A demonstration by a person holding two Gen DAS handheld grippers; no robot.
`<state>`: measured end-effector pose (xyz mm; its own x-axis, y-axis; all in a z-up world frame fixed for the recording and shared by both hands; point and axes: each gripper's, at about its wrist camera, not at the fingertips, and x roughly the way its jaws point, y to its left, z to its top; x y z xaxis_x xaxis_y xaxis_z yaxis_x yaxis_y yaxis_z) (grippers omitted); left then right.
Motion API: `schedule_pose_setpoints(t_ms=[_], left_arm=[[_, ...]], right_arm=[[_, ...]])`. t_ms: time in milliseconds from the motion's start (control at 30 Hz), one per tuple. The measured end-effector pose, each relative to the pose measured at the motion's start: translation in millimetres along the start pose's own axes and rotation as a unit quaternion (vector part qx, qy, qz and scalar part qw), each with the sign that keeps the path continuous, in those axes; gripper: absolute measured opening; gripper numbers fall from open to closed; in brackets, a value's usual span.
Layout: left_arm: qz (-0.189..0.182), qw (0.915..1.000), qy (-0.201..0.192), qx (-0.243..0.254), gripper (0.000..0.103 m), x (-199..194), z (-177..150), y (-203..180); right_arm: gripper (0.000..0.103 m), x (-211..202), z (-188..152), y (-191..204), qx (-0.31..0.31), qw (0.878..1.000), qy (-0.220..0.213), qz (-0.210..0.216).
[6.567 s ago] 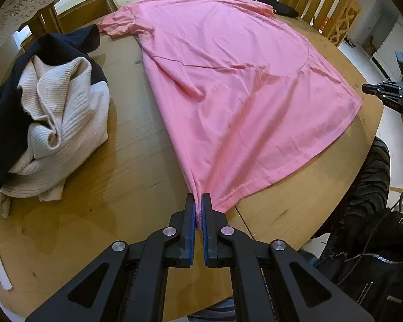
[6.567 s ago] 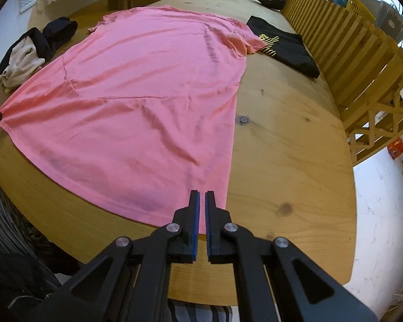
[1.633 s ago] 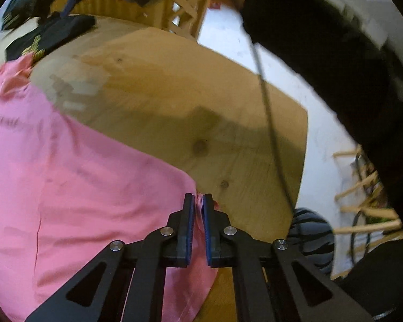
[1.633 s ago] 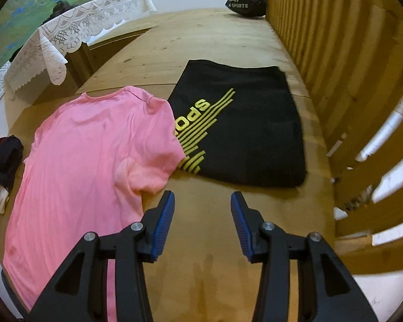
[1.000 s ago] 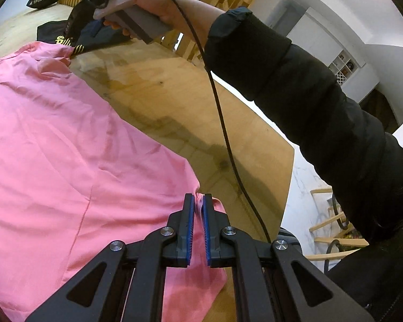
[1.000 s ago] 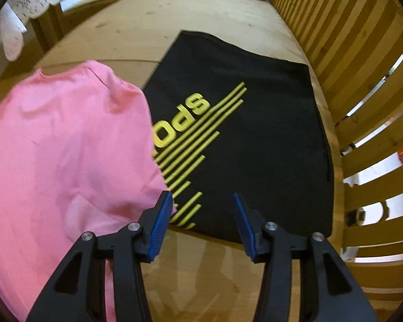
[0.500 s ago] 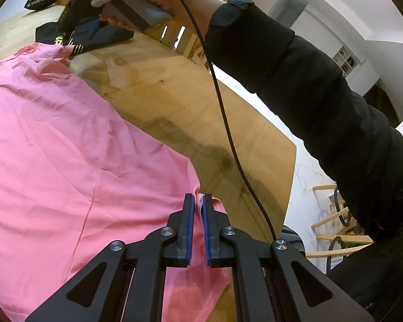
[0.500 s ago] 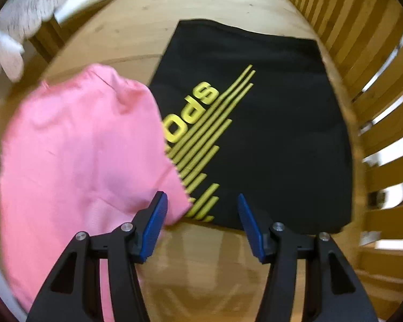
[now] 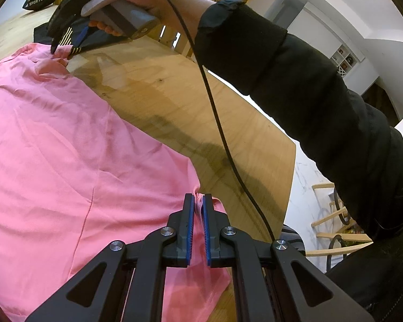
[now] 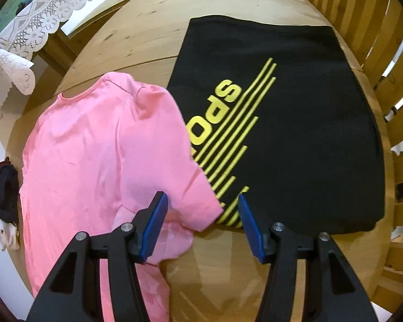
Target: Fold clothes
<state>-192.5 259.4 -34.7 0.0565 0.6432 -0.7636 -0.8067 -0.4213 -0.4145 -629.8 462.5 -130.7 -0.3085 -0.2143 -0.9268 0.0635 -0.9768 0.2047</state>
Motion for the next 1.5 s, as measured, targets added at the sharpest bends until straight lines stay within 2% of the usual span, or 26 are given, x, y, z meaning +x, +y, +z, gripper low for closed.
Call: schedule_pose_setpoints(t_ms=[33, 100, 167, 267, 467, 567, 767, 833, 900, 933, 1067, 1200, 1233, 1267, 1333, 1400, 1500], left_arm=[[0.0, 1.0, -0.001, -0.001, 0.006, 0, -1, 1], [0.001, 1.0, -0.003, -0.004, 0.006, -1, -2, 3], [0.0, 1.0, -0.006, -0.007, 0.006, -1, -3, 4], [-0.005, 0.9998, -0.012, -0.012, 0.006, -2, -4, 4], [-0.015, 0.9982, -0.046, -0.035, 0.006, -21, -9, 8], [-0.015, 0.997, -0.059, -0.047, 0.005, -34, -18, 11], [-0.011, 0.9944, -0.073, -0.076, 0.003, -51, -42, 23], [-0.013, 0.9959, -0.053, -0.072, 0.003, -41, -40, 22], [0.001, 0.9977, -0.03, -0.061, 0.004, -28, -38, 19], [0.013, 0.9984, -0.022, -0.05, 0.009, -21, -34, 16], [0.051, 0.9987, 0.0, -0.007, 0.013, 1, -25, 4], [0.091, 0.9952, 0.03, 0.016, 0.018, 17, -25, -3], [0.106, 0.9936, 0.035, 0.022, 0.022, 19, -25, -4], [0.12, 0.9917, 0.039, 0.025, 0.031, 20, -25, -6], [0.136, 0.9895, 0.044, 0.023, 0.04, 18, -25, -4], [0.133, 0.9893, 0.052, 0.029, 0.039, 22, -23, -7], [0.137, 0.9873, 0.064, 0.048, 0.033, 33, -18, -11]], right_arm=[[0.054, 1, 0, 3, -0.004, 1.0, -0.001, -0.002], [0.043, 1, -1, 6, -0.013, 1.0, -0.003, -0.001], [0.006, 1, -3, 3, -0.013, 1.0, -0.006, 0.008], [0.004, -3, -5, 6, -0.019, 1.0, -0.018, 0.007], [0.004, -32, 1, 15, -0.008, 0.997, -0.074, 0.008], [0.004, -46, 8, 25, -0.017, 0.997, -0.081, 0.001], [0.004, -55, 17, 75, -0.052, 0.995, -0.083, -0.016], [0.004, -52, 17, 81, -0.057, 0.995, -0.08, -0.029], [0.004, -50, 18, 88, -0.062, 0.994, -0.077, -0.042], [0.004, -49, 18, 92, -0.065, 0.994, -0.075, -0.049], [0.004, -42, 12, 83, -0.069, 0.993, -0.063, -0.067], [0.004, -41, 9, 77, -0.074, 0.993, -0.062, -0.07], [0.004, -41, 8, 77, -0.076, 0.993, -0.062, -0.07], [0.004, -41, 7, 77, -0.078, 0.993, -0.063, -0.068], [0.004, -40, 5, 78, -0.081, 0.993, -0.064, -0.063], [0.004, -39, 4, 79, -0.083, 0.993, -0.065, -0.061], [0.004, -37, 2, 80, -0.085, 0.992, -0.067, -0.059]])
